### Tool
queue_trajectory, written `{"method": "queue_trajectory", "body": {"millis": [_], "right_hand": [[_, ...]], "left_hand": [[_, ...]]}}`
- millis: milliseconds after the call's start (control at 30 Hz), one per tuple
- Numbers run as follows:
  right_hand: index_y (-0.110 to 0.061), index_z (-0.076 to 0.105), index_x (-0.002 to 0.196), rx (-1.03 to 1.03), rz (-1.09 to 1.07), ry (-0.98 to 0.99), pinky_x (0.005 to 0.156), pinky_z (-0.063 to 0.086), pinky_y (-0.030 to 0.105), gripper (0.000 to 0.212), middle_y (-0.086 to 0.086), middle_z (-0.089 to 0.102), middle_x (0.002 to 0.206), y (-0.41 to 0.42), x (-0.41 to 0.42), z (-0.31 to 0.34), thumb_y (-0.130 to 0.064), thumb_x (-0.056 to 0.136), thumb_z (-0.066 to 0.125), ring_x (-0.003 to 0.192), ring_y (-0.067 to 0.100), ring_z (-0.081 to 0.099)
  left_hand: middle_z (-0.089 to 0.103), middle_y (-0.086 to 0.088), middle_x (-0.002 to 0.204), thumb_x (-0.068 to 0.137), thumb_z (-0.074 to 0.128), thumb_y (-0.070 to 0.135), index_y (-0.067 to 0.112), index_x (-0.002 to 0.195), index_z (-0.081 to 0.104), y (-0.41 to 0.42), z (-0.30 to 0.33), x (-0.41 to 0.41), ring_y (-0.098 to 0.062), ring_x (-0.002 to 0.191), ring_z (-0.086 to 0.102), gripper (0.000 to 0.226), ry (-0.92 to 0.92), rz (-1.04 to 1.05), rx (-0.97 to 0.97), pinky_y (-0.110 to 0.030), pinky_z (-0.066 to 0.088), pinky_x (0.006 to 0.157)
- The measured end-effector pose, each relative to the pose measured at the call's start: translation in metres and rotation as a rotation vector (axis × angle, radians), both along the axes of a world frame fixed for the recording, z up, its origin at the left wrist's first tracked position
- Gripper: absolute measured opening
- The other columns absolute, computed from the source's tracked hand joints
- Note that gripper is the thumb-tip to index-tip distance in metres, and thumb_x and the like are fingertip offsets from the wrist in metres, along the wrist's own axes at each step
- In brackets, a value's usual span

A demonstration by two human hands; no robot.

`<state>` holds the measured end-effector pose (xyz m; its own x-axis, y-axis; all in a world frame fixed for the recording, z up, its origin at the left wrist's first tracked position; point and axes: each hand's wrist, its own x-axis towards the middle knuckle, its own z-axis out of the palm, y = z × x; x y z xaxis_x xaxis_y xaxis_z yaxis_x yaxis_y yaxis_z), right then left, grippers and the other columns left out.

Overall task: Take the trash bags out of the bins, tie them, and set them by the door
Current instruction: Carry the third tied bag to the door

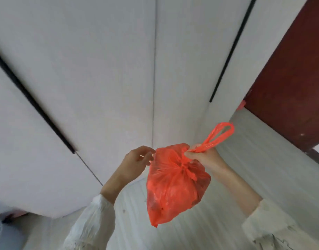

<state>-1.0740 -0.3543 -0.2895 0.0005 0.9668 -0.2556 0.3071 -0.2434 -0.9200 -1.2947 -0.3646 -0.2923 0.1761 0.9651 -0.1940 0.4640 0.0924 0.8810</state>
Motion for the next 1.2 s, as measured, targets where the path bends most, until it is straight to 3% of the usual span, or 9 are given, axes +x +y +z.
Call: {"method": "queue_trajectory", "body": {"millis": [67, 167, 300, 400, 467, 633, 800, 967, 1200], "right_hand": [[-0.015, 0.061, 0.06, 0.02, -0.088, 0.002, 0.052, 0.045, 0.019, 0.024, -0.001, 0.059, 0.052, 0.006, 0.056, 0.003, 0.002, 0.075, 0.069, 0.043, 0.002, 0.054], [-0.015, 0.06, 0.061, 0.036, -0.205, 0.007, 0.049, 0.048, 0.015, 0.024, 0.001, 0.059, 0.055, 0.012, 0.134, 0.01, 0.002, 0.076, 0.068, 0.046, 0.006, 0.056], [-0.014, 0.062, 0.062, 0.05, -0.406, 0.069, 0.044, 0.049, 0.014, 0.023, -0.007, 0.06, 0.044, 0.027, 0.236, 0.011, 0.002, 0.076, 0.07, 0.037, 0.001, 0.056], [-0.01, 0.061, 0.066, 0.054, -0.523, 0.107, 0.041, 0.049, 0.014, 0.018, -0.008, 0.059, 0.037, 0.039, 0.305, 0.008, 0.002, 0.076, 0.069, 0.035, 0.0, 0.055], [-0.008, 0.057, 0.064, 0.044, -0.585, 0.139, 0.037, 0.045, 0.011, 0.021, -0.008, 0.056, 0.034, 0.049, 0.347, 0.007, 0.005, 0.077, 0.067, 0.032, -0.001, 0.052], [-0.01, 0.059, 0.06, 0.027, -0.689, 0.102, 0.043, 0.047, 0.012, 0.024, -0.007, 0.058, 0.04, 0.1, 0.455, 0.0, 0.005, 0.075, 0.069, 0.037, 0.002, 0.054], [-0.006, 0.061, 0.064, -0.021, -0.714, 0.094, 0.042, 0.045, 0.01, 0.018, -0.003, 0.059, 0.046, 0.162, 0.546, 0.002, 0.006, 0.075, 0.069, 0.037, -0.001, 0.054], [-0.003, 0.062, 0.068, -0.034, -0.743, 0.126, 0.041, 0.044, 0.009, 0.014, -0.009, 0.059, 0.038, 0.221, 0.636, 0.004, 0.008, 0.075, 0.068, 0.037, -0.002, 0.056], [-0.007, 0.062, 0.066, -0.066, -0.63, 0.147, 0.04, 0.043, 0.01, 0.016, -0.009, 0.06, 0.043, 0.338, 0.761, -0.006, 0.004, 0.075, 0.069, 0.043, 0.005, 0.058]], "left_hand": [[0.065, 0.006, 0.082, 0.094, 0.042, 0.017, 0.032, 0.085, 0.058, 0.016, 0.004, 0.062, 0.002, 0.065, 0.061, 0.024, -0.026, -0.066, 0.012, -0.007, 0.043, 0.06], [0.065, 0.005, 0.084, 0.094, 0.041, 0.017, 0.028, 0.091, 0.06, 0.038, 0.009, 0.145, -0.007, 0.073, 0.062, 0.021, -0.029, -0.183, -0.007, -0.016, 0.045, 0.066], [0.064, 0.006, 0.083, 0.094, 0.042, 0.017, 0.031, 0.087, 0.059, 0.077, 0.009, 0.243, 0.002, 0.064, 0.06, 0.023, -0.008, -0.319, 0.019, -0.01, 0.044, 0.061], [0.064, 0.002, 0.085, 0.094, 0.042, 0.016, 0.024, 0.091, 0.061, 0.111, 0.006, 0.314, -0.01, 0.072, 0.061, 0.02, 0.025, -0.413, 0.014, -0.017, 0.044, 0.063], [0.064, 0.002, 0.085, 0.094, 0.042, 0.016, 0.021, 0.094, 0.061, 0.138, 0.002, 0.361, -0.013, 0.073, 0.06, 0.019, 0.045, -0.468, 0.013, -0.012, 0.043, 0.06], [0.062, 0.007, 0.079, 0.094, 0.042, 0.016, 0.023, 0.089, 0.06, 0.22, -0.019, 0.477, 0.004, 0.058, 0.058, 0.02, 0.037, -0.564, 0.035, -0.006, 0.042, 0.057], [0.062, 0.008, 0.079, 0.094, 0.041, 0.015, 0.027, 0.085, 0.057, 0.298, -0.025, 0.577, 0.002, 0.061, 0.059, 0.022, 0.062, -0.632, 0.022, -0.004, 0.041, 0.055], [0.06, 0.008, 0.079, 0.095, 0.04, 0.015, 0.009, 0.102, 0.062, 0.363, -0.019, 0.671, -0.006, 0.07, 0.058, 0.023, 0.089, -0.691, 0.005, -0.003, 0.041, 0.056], [0.06, 0.006, 0.08, 0.095, 0.04, 0.014, 0.012, 0.098, 0.061, 0.454, -0.029, 0.787, -0.006, 0.07, 0.057, 0.021, 0.066, -0.572, -0.047, -0.003, 0.041, 0.054]]}}
